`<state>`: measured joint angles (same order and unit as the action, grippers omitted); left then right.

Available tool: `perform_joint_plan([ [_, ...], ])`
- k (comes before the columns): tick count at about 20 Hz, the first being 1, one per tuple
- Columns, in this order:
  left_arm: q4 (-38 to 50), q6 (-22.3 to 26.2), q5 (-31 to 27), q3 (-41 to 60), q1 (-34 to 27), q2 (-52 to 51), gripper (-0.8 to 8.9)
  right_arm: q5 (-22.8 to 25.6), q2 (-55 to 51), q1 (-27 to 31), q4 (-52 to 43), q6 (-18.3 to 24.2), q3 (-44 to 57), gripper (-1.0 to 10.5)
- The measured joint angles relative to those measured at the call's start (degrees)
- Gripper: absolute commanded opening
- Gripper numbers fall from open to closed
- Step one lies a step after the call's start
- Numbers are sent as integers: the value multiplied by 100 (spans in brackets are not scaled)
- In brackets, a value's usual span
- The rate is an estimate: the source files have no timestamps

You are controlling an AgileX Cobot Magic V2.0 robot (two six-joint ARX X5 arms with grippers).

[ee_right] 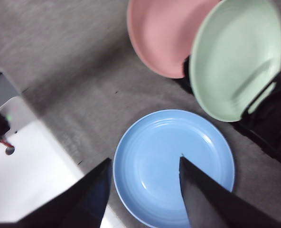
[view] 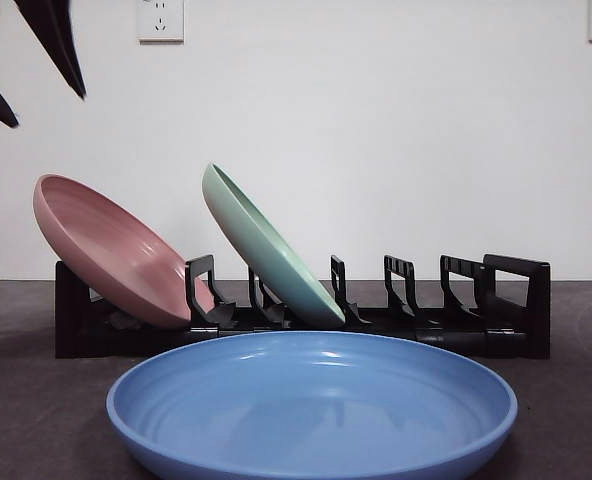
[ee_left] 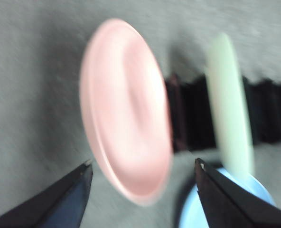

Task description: Place the plate

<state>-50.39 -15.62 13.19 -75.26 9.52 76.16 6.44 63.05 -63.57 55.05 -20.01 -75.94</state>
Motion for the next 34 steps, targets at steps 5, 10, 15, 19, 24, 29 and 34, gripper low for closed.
perform_joint_plan([
  [5, 15, 212, -404, -452, -7, 883, 343, 96, -37, -2, 103, -46, 0, 224],
  [10, 37, 304, -446, -452, -7, 1349, 339, 105, -37, -2, 125, -109, 0, 224],
  [15, 107, 415, -448, -452, -7, 1464, 90, 105, -37, -2, 127, -129, 0, 224],
  [19, 142, 468, -601, -452, -33, 1464, 16, 107, -37, -2, 133, -129, 0, 224],
  [24, -186, 553, -885, -704, -74, 1469, 16, 129, -37, -2, 149, -129, 0, 224],
  [29, -1167, 713, -1220, -1679, -348, 1467, 16, 595, -37, -2, 398, -127, 0, 224],
  [34, -1989, 901, -1272, -1847, -656, 1099, 16, 1447, -37, 0, 501, 127, 0, 224],
])
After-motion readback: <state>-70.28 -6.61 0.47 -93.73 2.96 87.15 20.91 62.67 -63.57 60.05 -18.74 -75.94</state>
